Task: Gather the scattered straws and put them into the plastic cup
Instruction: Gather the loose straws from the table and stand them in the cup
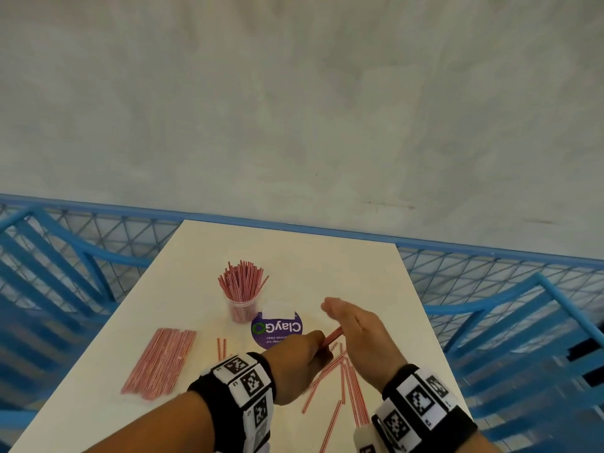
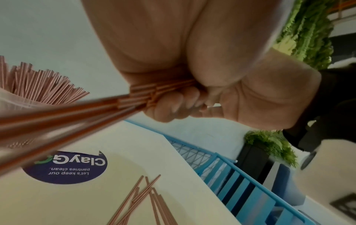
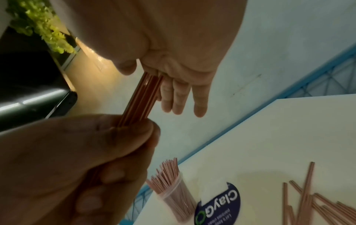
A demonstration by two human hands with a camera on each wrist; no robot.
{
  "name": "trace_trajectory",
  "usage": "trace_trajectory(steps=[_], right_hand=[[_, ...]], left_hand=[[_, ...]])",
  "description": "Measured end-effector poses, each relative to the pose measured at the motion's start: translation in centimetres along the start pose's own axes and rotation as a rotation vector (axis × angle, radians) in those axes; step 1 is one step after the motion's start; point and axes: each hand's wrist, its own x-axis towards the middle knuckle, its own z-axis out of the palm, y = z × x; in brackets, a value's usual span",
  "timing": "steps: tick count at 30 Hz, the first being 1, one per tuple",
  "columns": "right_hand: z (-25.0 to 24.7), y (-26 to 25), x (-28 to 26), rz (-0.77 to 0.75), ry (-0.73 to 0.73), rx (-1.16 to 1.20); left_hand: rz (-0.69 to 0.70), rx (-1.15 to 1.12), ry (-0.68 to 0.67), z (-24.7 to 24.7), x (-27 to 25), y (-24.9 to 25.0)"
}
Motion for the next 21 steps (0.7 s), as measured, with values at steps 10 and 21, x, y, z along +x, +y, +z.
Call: trace_trajectory(steps=[10, 21], right_hand=[[-2.2, -0.3, 0.4, 0.033, -0.018, -0.032], [3.7, 2.2, -1.3, 0.116, -0.571, -0.684]], left_hand=[[-0.142, -0.512, 0.135, -4.3, 0.3, 0.3], [0.103, -1.250, 0.348, -9.3, -0.2, 6.8]])
